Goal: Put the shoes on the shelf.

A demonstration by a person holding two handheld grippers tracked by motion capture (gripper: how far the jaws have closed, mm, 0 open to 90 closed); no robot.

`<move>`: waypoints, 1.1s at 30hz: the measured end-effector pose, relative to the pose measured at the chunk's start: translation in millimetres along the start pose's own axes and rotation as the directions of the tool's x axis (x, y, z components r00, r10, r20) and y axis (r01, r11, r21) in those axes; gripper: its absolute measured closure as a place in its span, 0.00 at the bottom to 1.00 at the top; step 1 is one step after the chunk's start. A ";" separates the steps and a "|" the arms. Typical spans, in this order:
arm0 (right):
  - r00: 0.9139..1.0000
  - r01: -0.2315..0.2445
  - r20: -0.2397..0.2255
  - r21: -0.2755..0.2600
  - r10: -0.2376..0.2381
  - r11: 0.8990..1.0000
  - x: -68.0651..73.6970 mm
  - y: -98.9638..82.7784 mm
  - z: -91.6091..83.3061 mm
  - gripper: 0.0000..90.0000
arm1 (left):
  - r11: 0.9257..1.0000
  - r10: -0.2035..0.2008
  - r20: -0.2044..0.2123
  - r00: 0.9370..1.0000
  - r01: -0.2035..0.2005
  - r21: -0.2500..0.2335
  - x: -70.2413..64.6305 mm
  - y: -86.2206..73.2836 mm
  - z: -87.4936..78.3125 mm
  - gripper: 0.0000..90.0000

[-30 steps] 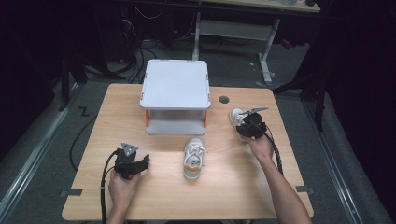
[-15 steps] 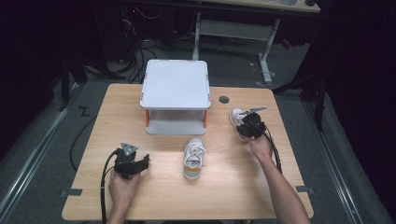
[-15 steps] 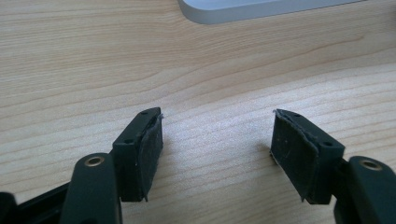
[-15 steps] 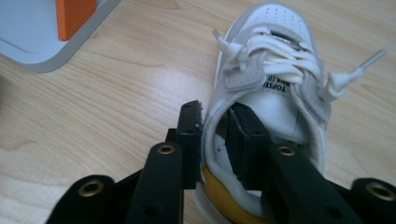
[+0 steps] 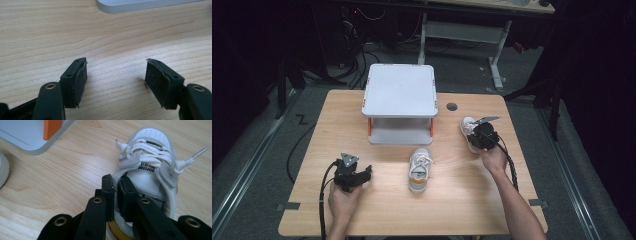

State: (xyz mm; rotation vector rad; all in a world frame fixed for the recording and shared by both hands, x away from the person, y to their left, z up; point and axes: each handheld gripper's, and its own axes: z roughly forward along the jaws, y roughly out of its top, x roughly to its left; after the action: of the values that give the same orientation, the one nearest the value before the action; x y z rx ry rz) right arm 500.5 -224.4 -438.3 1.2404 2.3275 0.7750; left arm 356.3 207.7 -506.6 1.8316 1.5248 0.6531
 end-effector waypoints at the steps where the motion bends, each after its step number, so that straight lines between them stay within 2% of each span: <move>1: 1.000 0.000 0.000 0.000 0.000 1.000 0.0 0.0 0.0 0.94 | 1.000 0.000 0.000 1.000 0.000 0.000 0.0 0.0 0.0 0.38; 4: 1.000 0.002 -0.001 -0.021 -0.002 1.000 3.0 -2.1 -10.6 0.94 | 1.000 -0.002 0.001 1.000 0.002 0.000 0.3 0.0 -0.1 0.38; 15: 1.000 0.025 -0.015 -0.028 -0.025 0.999 17.7 -15.9 -36.2 0.94 | 1.000 -0.006 0.007 1.000 0.006 -0.002 1.3 -0.1 -0.2 0.38; 19: 0.999 0.046 -0.029 -0.028 -0.046 0.999 30.6 -29.1 -49.7 0.94 | 1.000 -0.007 0.007 1.000 0.007 -0.002 1.2 -0.1 -0.2 0.38; 25: 0.998 0.050 -0.047 -0.044 -0.052 0.998 41.3 -41.7 -63.5 0.94 | 1.000 -0.006 0.006 1.000 0.006 -0.002 1.2 -0.1 -0.2 0.38; 26: 0.997 0.056 -0.051 -0.052 -0.058 0.997 47.4 -47.6 -69.0 0.94 | 1.000 -0.009 0.007 1.000 0.009 -0.004 1.1 -0.1 -0.1 0.38; 30: 0.996 0.059 -0.060 -0.049 -0.062 0.997 54.8 -53.9 -73.5 0.94 | 1.000 -0.008 0.006 1.000 0.008 -0.004 0.9 -0.1 -0.1 0.38; 33: 0.994 0.087 -0.060 -0.045 -0.089 0.995 67.9 -60.2 -76.5 0.94 | 1.000 -0.010 0.007 1.000 0.010 -0.004 1.0 -0.1 -0.1 0.38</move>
State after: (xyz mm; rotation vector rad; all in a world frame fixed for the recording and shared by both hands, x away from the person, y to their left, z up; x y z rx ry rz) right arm 383.1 -216.5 -422.8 1.1030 2.3853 0.8392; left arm 356.4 208.7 -506.7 1.8204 1.5256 0.6447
